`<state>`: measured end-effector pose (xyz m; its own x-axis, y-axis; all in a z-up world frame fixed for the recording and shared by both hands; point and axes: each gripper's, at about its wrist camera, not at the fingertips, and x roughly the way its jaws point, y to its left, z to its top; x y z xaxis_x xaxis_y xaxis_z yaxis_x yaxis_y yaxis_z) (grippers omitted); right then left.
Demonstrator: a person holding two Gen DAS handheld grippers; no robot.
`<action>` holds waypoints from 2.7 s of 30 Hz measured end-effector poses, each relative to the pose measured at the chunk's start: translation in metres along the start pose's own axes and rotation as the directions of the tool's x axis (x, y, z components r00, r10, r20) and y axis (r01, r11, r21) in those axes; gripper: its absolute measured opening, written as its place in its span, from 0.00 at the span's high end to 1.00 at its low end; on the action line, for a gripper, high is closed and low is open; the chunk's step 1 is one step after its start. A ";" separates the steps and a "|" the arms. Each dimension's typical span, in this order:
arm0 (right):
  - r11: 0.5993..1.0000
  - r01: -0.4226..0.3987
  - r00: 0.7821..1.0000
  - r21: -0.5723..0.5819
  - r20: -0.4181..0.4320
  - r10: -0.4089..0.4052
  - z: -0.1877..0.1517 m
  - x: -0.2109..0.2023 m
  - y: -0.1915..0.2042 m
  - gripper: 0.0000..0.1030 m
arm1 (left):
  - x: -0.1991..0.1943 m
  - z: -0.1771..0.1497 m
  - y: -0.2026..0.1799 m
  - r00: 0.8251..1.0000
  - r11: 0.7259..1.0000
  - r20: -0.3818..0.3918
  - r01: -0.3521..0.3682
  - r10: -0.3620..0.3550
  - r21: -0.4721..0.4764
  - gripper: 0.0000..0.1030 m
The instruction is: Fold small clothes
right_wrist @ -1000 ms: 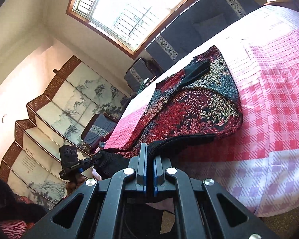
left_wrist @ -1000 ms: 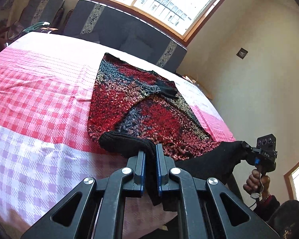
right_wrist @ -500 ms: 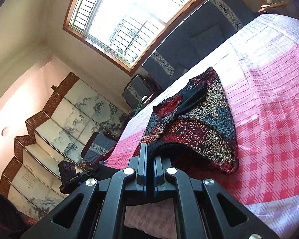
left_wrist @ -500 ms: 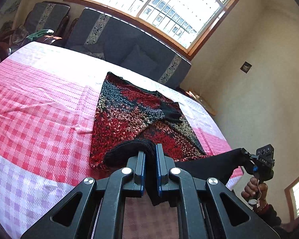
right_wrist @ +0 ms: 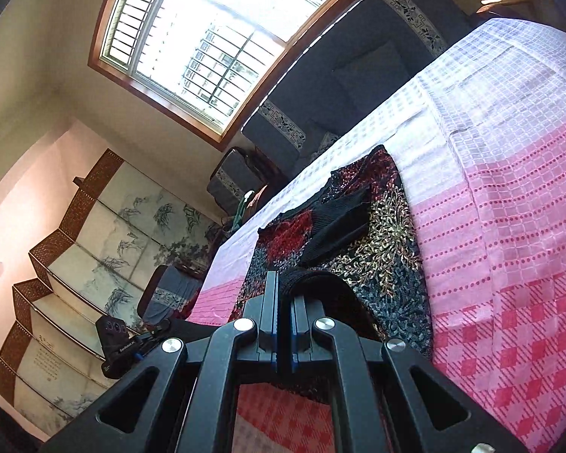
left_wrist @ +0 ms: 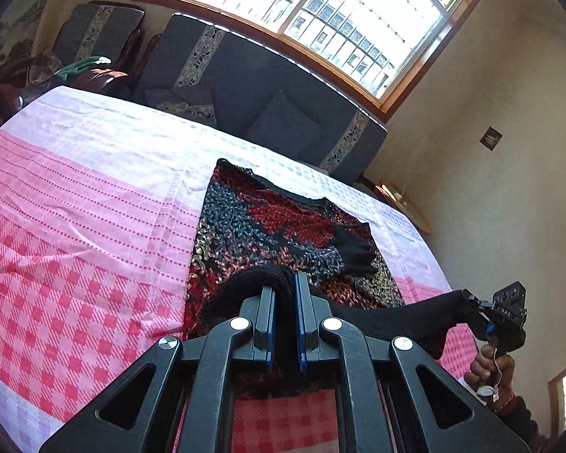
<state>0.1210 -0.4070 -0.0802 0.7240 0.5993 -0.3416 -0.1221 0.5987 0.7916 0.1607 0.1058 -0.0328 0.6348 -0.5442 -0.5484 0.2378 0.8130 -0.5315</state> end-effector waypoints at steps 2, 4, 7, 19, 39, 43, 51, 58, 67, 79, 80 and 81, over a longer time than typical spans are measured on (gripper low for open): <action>1.000 0.006 1.000 0.012 -0.003 -0.006 0.008 0.009 -0.006 0.95 | 0.011 0.008 0.003 1.000 1.000 -0.001 -0.017 0.017 0.000 0.91; 1.000 0.009 1.000 0.023 -0.003 -0.009 0.017 0.018 -0.011 0.95 | 0.022 0.015 0.006 1.000 1.000 -0.005 -0.025 0.025 -0.006 0.91; 0.999 0.022 1.000 0.037 -0.007 -0.022 0.029 0.031 -0.021 0.95 | 0.037 0.025 0.012 0.999 0.999 -0.008 -0.038 0.038 -0.015 0.91; 0.991 0.062 0.998 0.118 -0.005 -0.062 0.067 0.073 -0.057 0.95 | 0.096 0.059 0.022 0.994 0.995 -0.030 -0.101 0.101 0.012 0.91; 0.963 0.064 0.998 0.263 0.013 -0.069 0.086 0.129 -0.111 0.90 | 0.159 0.088 0.056 0.994 0.991 -0.070 -0.088 0.082 -0.097 0.70; 0.964 0.082 0.996 0.253 0.016 -0.089 0.084 0.130 -0.110 0.87 | 0.148 0.093 0.054 0.993 0.990 0.024 -0.109 0.111 -0.092 0.28; 0.970 -0.010 0.991 0.242 0.135 -0.024 0.080 0.096 -0.106 0.83 | 0.145 0.086 0.053 0.988 0.988 -0.026 -0.151 0.150 -0.034 0.25; 0.996 0.024 0.998 0.088 -0.058 -0.019 0.066 0.111 -0.081 0.83 | 0.176 0.063 0.038 0.968 0.989 -0.203 -0.143 0.148 0.039 0.25; 0.993 0.090 0.976 -0.074 -0.194 -0.103 0.066 0.169 -0.051 0.83 | 0.206 0.066 0.041 0.952 0.978 -0.226 -0.205 0.205 0.023 0.25; 0.960 0.278 0.935 -0.040 -0.217 -0.280 0.068 0.199 -0.073 0.78 | 0.213 0.057 0.030 0.940 0.952 -0.179 -0.263 0.289 0.153 0.25; 0.956 0.291 0.937 -0.041 -0.187 -0.294 0.068 0.191 -0.069 0.74 | 0.207 0.057 0.028 0.947 0.957 -0.167 -0.252 0.275 0.145 0.25; 0.956 0.289 0.945 -0.047 -0.147 -0.293 0.067 0.181 -0.065 0.74 | 0.199 0.058 0.027 0.954 0.961 -0.148 -0.241 0.260 0.134 0.25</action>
<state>0.3052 -0.3728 -0.1594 0.6198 0.4693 -0.6290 0.0608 0.7704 0.6346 0.3360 0.0313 -0.1188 0.5591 -0.3383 -0.7569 0.1742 0.9405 -0.2917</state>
